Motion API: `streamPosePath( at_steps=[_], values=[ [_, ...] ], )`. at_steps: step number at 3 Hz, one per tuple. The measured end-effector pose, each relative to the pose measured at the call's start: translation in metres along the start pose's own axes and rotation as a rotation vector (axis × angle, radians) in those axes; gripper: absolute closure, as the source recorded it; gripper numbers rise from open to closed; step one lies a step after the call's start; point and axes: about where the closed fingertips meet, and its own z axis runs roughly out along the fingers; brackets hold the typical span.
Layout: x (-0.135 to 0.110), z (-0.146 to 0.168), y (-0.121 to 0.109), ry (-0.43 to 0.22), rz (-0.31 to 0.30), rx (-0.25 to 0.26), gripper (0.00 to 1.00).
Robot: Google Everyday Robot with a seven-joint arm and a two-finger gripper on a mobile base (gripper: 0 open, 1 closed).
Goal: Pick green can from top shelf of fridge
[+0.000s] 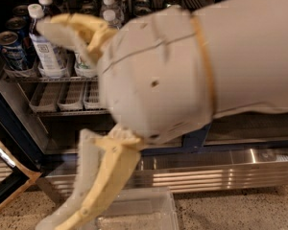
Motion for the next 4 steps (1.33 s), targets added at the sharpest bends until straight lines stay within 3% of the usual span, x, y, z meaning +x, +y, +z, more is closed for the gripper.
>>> streamPosePath(
  at_steps=[1,2,3,4],
  values=[
    [0.066,0.038,0.0,0.145,0.069,-0.007,0.0],
    [0.078,0.046,-0.001,0.221,0.045,-0.01,0.0],
    [0.081,0.046,-0.006,0.244,0.05,-0.006,0.0],
    [0.096,0.03,-0.047,0.284,0.085,0.052,0.0]
  ],
)
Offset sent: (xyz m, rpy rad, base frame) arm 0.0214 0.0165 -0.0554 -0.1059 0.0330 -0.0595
